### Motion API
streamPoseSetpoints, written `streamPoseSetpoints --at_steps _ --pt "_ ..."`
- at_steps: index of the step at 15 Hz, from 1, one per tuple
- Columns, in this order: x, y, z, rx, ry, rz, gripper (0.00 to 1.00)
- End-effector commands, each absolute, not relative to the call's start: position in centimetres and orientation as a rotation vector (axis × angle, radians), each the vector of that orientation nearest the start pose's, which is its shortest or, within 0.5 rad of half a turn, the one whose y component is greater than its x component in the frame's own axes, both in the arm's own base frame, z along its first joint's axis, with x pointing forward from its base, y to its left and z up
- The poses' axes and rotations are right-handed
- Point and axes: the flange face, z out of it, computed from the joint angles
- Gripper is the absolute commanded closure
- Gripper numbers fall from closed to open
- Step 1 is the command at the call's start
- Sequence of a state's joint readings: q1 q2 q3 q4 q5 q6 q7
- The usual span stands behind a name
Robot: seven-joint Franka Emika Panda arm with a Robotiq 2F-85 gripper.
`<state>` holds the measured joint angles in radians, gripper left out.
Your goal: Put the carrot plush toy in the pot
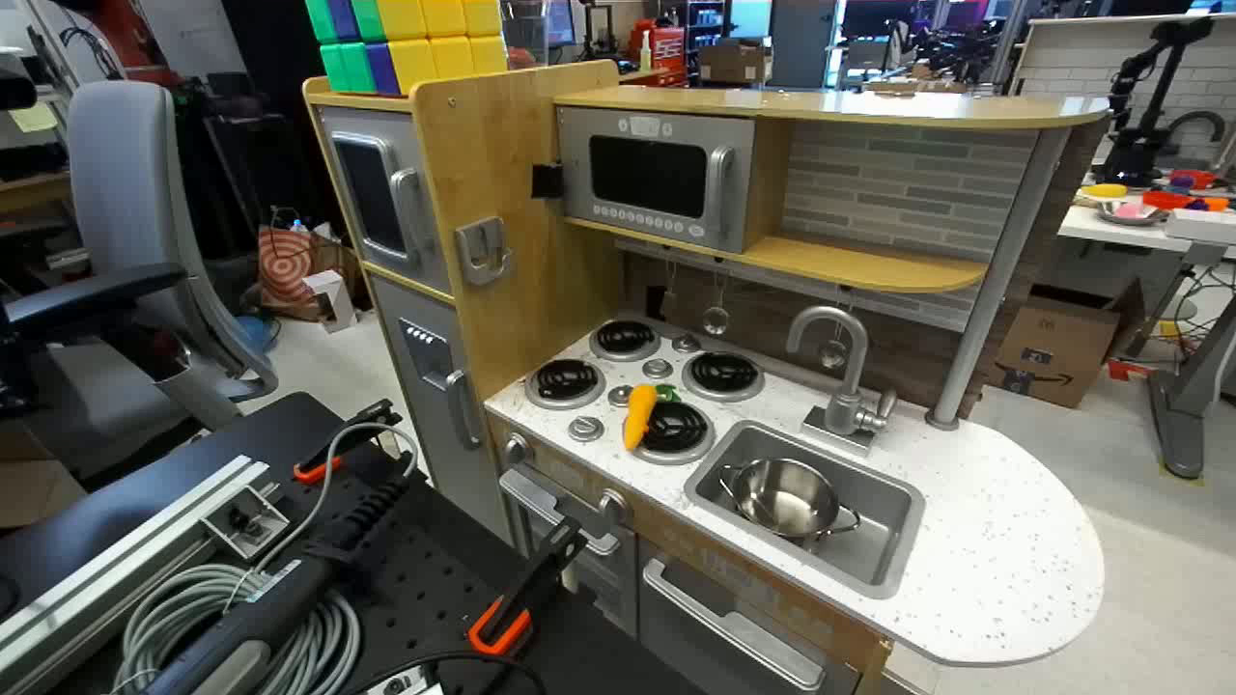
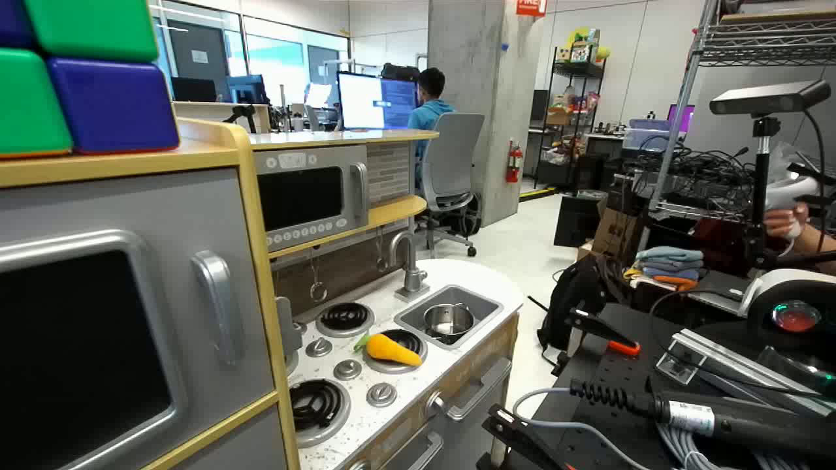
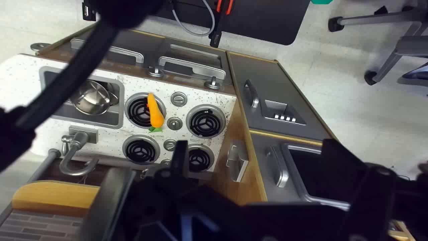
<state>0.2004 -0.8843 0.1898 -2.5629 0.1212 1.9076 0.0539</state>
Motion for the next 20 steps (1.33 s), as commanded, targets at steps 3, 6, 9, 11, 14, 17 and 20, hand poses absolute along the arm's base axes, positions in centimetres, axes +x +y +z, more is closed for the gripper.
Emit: streamPoseSetpoints --at_steps 3,6,9,11,14,17,20 --pt "28.2 13.7 54.9 -3.083 -0.398 -0.347 0.00" --pt "28.2 13.7 54.9 -3.083 -0.398 -0.347 0.00" --pt "29.6 14.4 53.3 -3.093 -0.390 -0.291 0.00" --pt "31.6 14.5 48.5 -3.143 -0.411 -0.086 0.00" --pt "34.1 13.5 41.7 -3.163 -0.426 0.184 0.00" --pt "37.6 11.8 35.7 -3.241 -0.330 0.257 0.00" --pt "41.9 9.3 30.7 -3.313 -0.175 0.201 0.00"
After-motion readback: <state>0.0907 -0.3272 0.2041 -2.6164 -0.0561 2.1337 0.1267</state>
